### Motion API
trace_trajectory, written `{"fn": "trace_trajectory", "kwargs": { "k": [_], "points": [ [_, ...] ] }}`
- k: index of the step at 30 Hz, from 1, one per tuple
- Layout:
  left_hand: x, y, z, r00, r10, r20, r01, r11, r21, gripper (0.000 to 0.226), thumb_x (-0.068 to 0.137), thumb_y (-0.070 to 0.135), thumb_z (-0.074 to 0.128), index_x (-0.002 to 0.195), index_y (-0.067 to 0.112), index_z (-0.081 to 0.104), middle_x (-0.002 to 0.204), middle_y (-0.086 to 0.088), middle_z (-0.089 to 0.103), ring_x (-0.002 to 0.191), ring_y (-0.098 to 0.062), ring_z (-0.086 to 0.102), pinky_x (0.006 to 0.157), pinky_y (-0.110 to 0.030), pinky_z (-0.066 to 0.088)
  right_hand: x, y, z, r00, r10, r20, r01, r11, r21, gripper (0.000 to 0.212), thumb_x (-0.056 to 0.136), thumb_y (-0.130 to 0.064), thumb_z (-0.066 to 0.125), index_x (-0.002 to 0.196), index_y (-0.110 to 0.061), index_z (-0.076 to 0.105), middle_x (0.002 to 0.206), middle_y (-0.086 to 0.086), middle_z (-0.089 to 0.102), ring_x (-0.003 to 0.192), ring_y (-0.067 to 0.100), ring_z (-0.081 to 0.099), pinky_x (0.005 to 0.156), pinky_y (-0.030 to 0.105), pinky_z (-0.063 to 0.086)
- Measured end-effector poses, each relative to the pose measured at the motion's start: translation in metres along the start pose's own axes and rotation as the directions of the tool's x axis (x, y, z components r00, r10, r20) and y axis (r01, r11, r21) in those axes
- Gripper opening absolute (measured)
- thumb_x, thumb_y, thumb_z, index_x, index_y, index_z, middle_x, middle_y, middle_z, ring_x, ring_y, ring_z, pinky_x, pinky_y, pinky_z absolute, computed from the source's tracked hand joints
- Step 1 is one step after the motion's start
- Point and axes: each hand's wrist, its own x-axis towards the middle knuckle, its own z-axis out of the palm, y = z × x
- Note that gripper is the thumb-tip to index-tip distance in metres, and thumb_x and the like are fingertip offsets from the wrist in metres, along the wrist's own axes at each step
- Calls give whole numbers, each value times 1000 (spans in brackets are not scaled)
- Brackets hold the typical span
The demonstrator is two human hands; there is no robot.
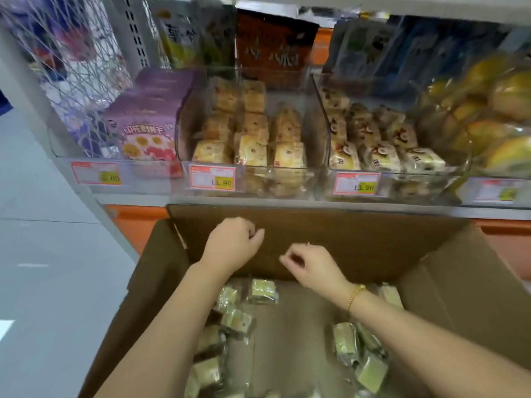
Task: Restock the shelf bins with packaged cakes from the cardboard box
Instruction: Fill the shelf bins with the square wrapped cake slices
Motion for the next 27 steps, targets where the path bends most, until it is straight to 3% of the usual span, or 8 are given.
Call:
{"fn": "trace_trajectory", "kwargs": {
  "k": [6, 8, 11, 17, 20, 22, 24, 27],
  "points": [
    [-19, -82, 93, 776, -412, 477, 415, 904, 105, 24, 88, 29, 60, 75, 9, 61, 90, -4, 61, 81, -22, 61, 65, -26, 45, 3, 80, 81, 924, 297, 243, -277, 954, -116, 32, 93, -29, 58, 122, -14, 61, 120, 4, 61, 111, 19, 56, 91, 25, 40],
    [-32, -104, 116, 715, -468, 519, 451, 876, 170, 17, 86, 26, 61, 88, 10, 62, 102, -1, 59, 88, -18, 60, 69, -26, 46, 7, 93, 106, 902, 347, 255, -328, 938, -116, 38, 91, -16, 57, 129, -14, 56, 126, 6, 59, 116, 22, 55, 94, 26, 40],
    [-46, -116, 140, 659, -509, 554, 518, 841, 156, 19, 87, 28, 67, 87, 11, 57, 90, -2, 60, 83, -16, 57, 68, -23, 42, 12, 110, 143, 894, 352, 276, -334, 936, -111, 49, 86, -4, 53, 134, -15, 52, 128, 8, 57, 117, 27, 54, 96, 31, 44],
    [-66, -123, 182, 622, -612, 489, 700, 714, 2, 49, 81, 30, 76, 118, 5, 57, 93, -1, 63, 84, -15, 57, 57, -20, 38, 25, 125, 199, 905, 282, 317, -254, 959, -128, 67, 90, -10, 59, 149, -21, 30, 152, 5, 35, 139, 30, 29, 110, 34, 33],
    [-67, -123, 195, 608, -657, 446, 748, 662, -45, 50, 80, 31, 76, 119, 6, 56, 93, -3, 66, 86, -20, 62, 65, -26, 43, 34, 129, 211, 902, 270, 335, -238, 962, -135, 62, 91, -17, 60, 147, -21, 33, 144, 6, 43, 135, 28, 33, 108, 34, 35],
    [-64, -123, 198, 604, -673, 427, 758, 651, -47, 46, 78, 37, 77, 107, 5, 59, 80, 0, 62, 79, -19, 61, 65, -29, 46, 37, 133, 215, 894, 282, 347, -253, 959, -126, 58, 87, -37, 66, 138, -20, 44, 130, 6, 53, 125, 27, 41, 102, 33, 37],
    [-58, -122, 201, 603, -662, 444, 752, 658, -41, 53, 74, 39, 80, 110, 6, 59, 90, -4, 65, 87, -22, 63, 65, -27, 44, 36, 139, 216, 879, 300, 370, -280, 954, -107, 61, 78, -52, 68, 127, -21, 51, 117, 3, 59, 115, 24, 50, 99, 30, 35],
    [-48, -115, 206, 575, -658, 486, 731, 680, 56, 53, 73, 43, 80, 107, 10, 56, 105, -3, 65, 92, -19, 59, 68, -24, 40, 26, 135, 201, 766, 435, 473, -559, 814, 158, 36, 79, -29, 70, 110, -17, 59, 94, 7, 69, 83, 22, 65, 79, 33, 53]
  ]
}}
